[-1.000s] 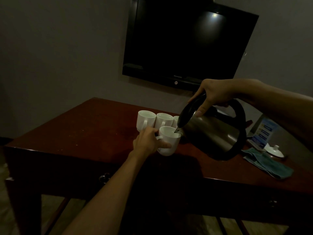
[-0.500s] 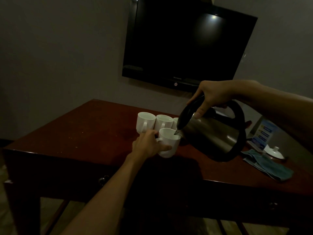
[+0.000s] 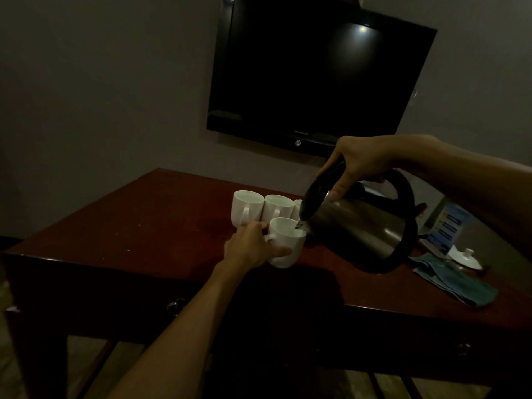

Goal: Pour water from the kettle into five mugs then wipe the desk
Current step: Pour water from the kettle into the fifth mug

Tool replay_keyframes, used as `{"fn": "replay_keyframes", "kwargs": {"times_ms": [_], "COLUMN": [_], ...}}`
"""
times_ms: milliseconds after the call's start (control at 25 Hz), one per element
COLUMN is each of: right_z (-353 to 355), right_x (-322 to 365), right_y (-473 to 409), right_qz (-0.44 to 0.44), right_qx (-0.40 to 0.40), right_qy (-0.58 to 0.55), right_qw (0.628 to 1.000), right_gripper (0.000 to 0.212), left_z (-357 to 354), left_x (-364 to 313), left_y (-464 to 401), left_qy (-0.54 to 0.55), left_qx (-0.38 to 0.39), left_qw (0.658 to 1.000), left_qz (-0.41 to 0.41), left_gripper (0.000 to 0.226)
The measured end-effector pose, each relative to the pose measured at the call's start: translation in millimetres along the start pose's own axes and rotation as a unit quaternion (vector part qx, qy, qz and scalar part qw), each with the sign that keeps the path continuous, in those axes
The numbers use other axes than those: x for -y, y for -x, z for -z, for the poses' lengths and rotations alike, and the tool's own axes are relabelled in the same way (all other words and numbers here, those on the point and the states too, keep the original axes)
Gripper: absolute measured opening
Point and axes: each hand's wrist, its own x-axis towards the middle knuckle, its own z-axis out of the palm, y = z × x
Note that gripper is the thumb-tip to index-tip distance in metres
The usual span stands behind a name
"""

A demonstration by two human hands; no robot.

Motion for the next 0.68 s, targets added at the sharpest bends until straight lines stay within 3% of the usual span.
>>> {"fn": "replay_keyframes", "kwargs": {"times_ms": [680], "right_z": [-1], "right_x": [9], "right_y": [-3], "right_qz": [0.001], "right_qx": [0.007], "right_qy": [0.034], "right_qw": [0.999], "right_gripper": [0.063], "left_z": [3], "left_x": [-2], "left_y": [0], "left_qy": [0.001], "left_qx": [0.010], "left_qw": [1.000], "left_qz": [0.023], "left_gripper": [0.059]}}
